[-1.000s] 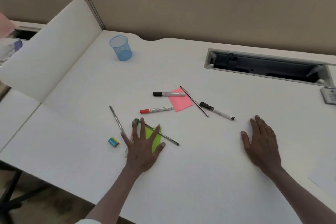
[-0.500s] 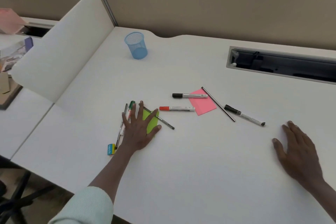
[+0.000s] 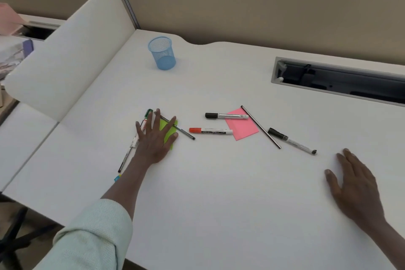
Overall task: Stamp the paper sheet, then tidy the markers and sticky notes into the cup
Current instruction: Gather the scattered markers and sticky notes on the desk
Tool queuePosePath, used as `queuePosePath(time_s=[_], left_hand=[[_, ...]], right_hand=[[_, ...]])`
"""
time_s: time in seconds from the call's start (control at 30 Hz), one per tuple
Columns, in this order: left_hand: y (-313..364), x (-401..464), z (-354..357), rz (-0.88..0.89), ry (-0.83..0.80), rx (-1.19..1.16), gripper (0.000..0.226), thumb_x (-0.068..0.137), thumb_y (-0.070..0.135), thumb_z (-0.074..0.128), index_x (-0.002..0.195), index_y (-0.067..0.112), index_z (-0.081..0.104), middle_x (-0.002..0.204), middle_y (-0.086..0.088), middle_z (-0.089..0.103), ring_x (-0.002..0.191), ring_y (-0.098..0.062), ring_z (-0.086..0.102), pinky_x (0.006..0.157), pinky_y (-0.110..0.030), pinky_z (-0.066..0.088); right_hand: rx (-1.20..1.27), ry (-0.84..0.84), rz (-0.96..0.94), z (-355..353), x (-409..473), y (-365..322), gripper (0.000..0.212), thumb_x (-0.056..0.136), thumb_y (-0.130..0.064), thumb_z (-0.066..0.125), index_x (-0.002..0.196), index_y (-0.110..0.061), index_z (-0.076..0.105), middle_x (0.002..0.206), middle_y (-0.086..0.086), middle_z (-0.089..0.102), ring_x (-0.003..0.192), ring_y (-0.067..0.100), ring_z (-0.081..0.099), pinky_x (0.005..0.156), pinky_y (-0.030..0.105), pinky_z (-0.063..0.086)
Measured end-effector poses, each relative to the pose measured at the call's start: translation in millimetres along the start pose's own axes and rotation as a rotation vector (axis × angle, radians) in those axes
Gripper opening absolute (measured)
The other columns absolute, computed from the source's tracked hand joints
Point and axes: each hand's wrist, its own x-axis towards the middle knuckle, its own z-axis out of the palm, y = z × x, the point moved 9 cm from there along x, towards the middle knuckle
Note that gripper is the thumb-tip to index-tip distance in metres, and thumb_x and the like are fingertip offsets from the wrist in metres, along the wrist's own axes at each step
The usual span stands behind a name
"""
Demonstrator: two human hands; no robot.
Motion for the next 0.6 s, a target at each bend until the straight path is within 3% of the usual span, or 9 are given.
queuePosePath(time_s=[0.13,0.27,0.43,0.6], left_hand=[[10.6,-7.1,-6.1,-0.042,0.095,-0.072,0.072,0.091,0.068,0.016,0.155,0.034,0.012,0.165,-0.007,-0.003,0.151,-0.024,-0.011,0.114,-0.066,-0.004],[66.2,-9.5,-25.2,-0.039,0.198,-0.222,0.081,0.091,0.067,0.029,0.155,0.021,0.013,0.165,-0.006,0.0,0.151,-0.022,-0.011,0.116,-0.061,-0.009],[174.7,-0.3,-31.8,0.148,0.216,-0.239,0.068,0.094,0.059,0.035,0.149,0.017,0.036,0.162,-0.005,0.022,0.152,-0.022,0.003,0.118,-0.059,-0.002],[288.0,-3.9,-27.8,0.329,0.145,-0.332,0.061,0.097,0.054,0.035,0.144,0.016,0.045,0.158,-0.004,0.032,0.151,-0.018,0.013,0.121,-0.05,0.005]], right_hand=[[-0.002,-0.011,-0.009,-0.2,-0.7,-1.1,0.071,0.091,-0.051,0.031,0.142,-0.003,0.043,0.156,0.013,0.035,0.143,0.032,0.034,0.117,0.047,0.027],[0.009,-0.028,-0.003,-1.0,-1.9,-0.2,0.071,0.091,-0.052,0.029,0.144,-0.005,0.041,0.158,0.01,0.033,0.145,0.027,0.03,0.119,0.043,0.023],[0.025,-0.027,0.003,-1.6,-2.8,0.4,0.071,0.091,-0.052,0.029,0.144,-0.006,0.042,0.158,0.009,0.033,0.145,0.026,0.03,0.119,0.043,0.023],[0.022,-0.032,0.005,-0.5,-3.1,1.0,0.071,0.091,-0.053,0.028,0.144,-0.007,0.043,0.158,0.007,0.033,0.145,0.023,0.028,0.118,0.044,0.024]])
